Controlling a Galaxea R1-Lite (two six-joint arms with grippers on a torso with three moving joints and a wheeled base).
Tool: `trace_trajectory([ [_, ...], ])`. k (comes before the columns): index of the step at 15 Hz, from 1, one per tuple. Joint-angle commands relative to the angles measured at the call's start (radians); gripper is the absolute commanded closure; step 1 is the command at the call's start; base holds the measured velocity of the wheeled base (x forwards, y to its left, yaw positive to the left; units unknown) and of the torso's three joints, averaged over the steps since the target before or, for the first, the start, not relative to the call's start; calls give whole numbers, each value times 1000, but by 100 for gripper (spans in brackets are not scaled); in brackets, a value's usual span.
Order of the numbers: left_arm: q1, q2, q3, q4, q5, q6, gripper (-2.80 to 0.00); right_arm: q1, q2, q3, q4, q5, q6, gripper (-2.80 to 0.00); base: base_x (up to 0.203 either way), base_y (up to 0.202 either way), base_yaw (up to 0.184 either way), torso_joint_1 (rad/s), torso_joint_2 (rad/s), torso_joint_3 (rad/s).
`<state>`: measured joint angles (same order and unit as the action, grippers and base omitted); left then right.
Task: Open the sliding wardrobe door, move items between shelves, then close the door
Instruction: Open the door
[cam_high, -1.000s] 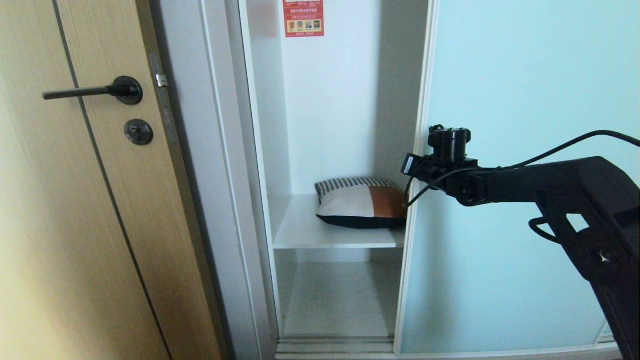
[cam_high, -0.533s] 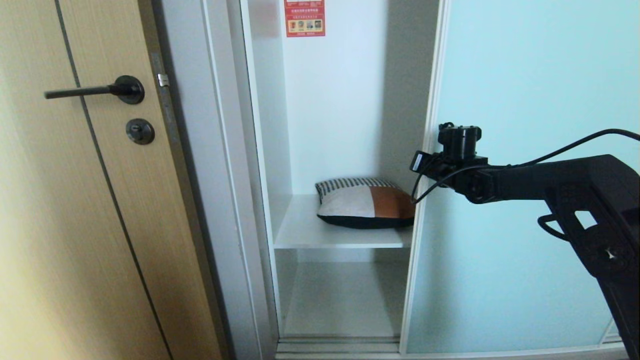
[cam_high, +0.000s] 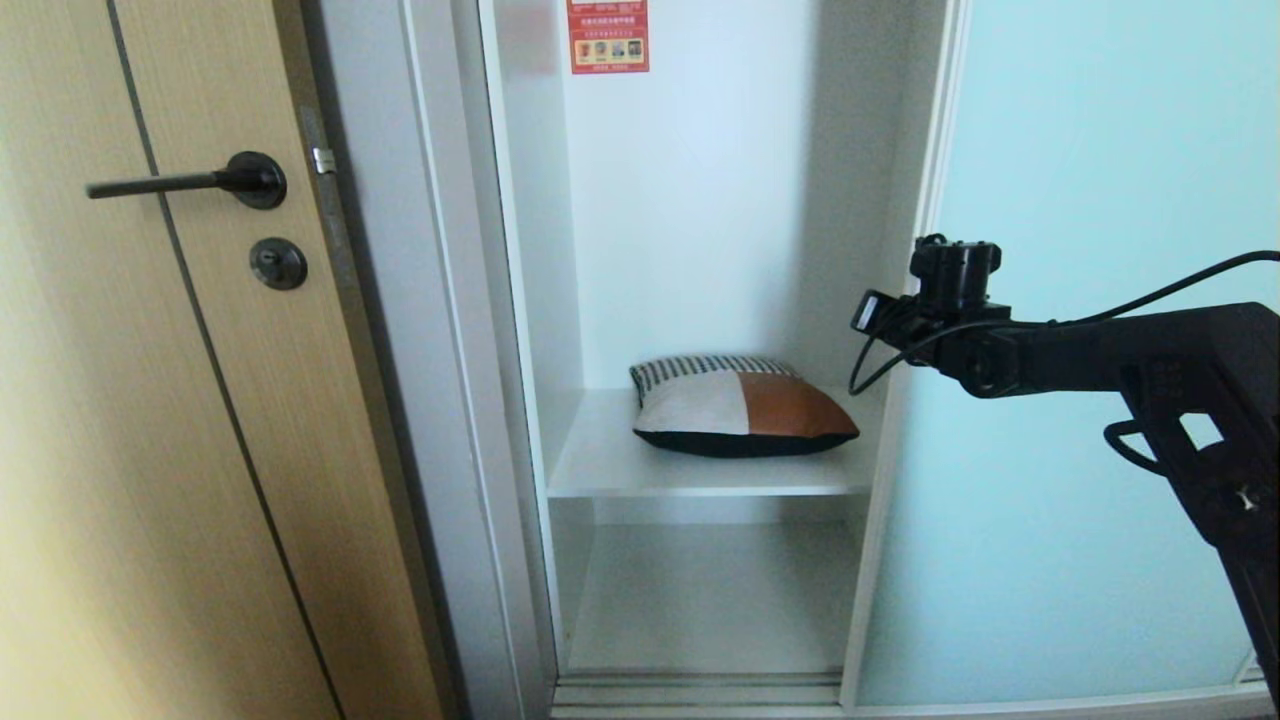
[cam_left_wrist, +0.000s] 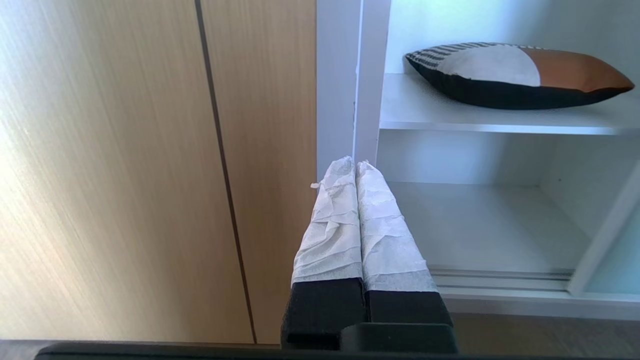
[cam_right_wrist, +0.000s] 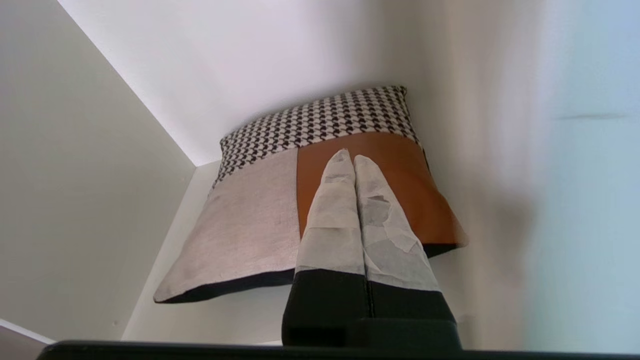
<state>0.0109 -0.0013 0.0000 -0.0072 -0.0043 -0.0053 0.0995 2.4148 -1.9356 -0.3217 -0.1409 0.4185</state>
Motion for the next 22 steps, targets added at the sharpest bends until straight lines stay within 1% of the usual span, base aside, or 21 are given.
trace_trajectory([
  [1,1,0,2,0,0,-1,0,-13,-16,11,-6,1,3,0,0,0,0,0,0,0],
  [4,1,0,2,0,0,-1,0,-20,-42,37,-7,5,2,0,0,0,0,0,0,0],
  [9,0,0,2,0,0,-1,0,-19,-129,149,-44,38,4,0,0,0,0,0,0,0],
  [11,0,0,2,0,0,-1,0,-11,-174,183,-48,40,5,0,0,0,0,0,0,0],
  [15,0,0,2,0,0,-1,0,25,-377,310,-69,63,-8,0,0,0,0,0,0,0],
  [17,1,0,2,0,0,-1,0,42,-523,397,-72,71,-54,0,0,0,0,0,0,0],
  [19,1,0,2,0,0,-1,0,63,-659,490,-72,52,-116,0,0,0,0,0,0,0],
  [22,1,0,2,0,0,-1,0,93,-858,658,-75,-53,-168,0,0,0,0,0,0,0],
])
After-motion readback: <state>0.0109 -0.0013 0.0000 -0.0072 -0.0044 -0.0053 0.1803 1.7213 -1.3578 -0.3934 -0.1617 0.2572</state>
